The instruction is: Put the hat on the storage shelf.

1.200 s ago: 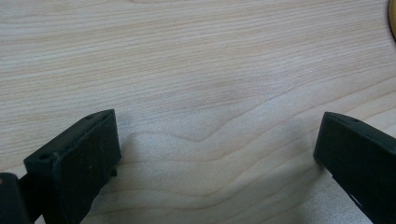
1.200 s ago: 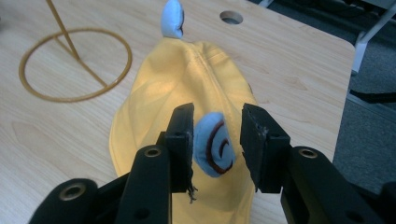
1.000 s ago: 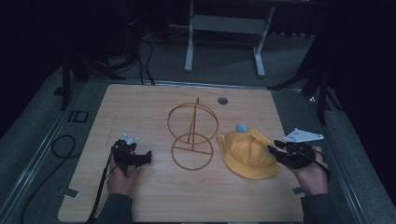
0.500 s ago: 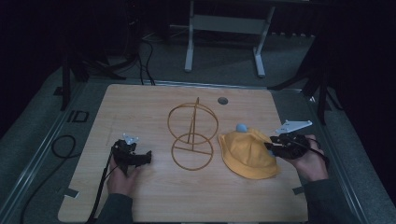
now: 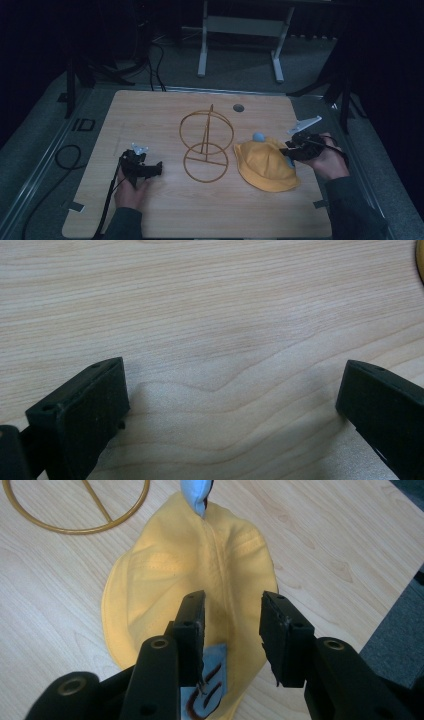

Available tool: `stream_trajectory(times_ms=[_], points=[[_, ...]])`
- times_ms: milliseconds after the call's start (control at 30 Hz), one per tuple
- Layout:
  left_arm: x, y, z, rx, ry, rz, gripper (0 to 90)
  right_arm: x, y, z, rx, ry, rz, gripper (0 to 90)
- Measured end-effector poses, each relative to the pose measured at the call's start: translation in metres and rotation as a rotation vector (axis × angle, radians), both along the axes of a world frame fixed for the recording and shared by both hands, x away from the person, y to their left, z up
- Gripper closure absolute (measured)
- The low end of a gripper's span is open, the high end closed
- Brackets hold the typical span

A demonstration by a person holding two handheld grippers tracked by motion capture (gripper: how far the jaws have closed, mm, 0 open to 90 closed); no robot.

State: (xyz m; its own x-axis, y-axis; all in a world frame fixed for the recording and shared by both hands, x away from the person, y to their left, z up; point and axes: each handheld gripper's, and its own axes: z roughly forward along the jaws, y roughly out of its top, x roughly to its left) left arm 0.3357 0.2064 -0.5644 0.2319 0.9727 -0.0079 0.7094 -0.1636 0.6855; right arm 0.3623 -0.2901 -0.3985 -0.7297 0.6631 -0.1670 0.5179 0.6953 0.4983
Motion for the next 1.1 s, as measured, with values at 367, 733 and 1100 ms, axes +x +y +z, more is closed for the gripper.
stream_trajectory(times_ms=[367, 733, 1100], points=[[0.0, 0.0, 0.0, 0.002, 0.0, -0.001, 0.4, 0.023, 0.025, -0.001, -0.083, 0.137, 0.06, 58.1], [0.0, 0.0, 0.0, 0.003, 0.002, -0.002, 0.4, 0.05, 0.043, -0.01, -0.187, 0.276, 0.058, 63.1], [0.0, 0.0, 0.0, 0.003, 0.001, -0.003, 0.4, 0.049, 0.044, -0.011, -0.239, 0.262, 0.124, 83.1]])
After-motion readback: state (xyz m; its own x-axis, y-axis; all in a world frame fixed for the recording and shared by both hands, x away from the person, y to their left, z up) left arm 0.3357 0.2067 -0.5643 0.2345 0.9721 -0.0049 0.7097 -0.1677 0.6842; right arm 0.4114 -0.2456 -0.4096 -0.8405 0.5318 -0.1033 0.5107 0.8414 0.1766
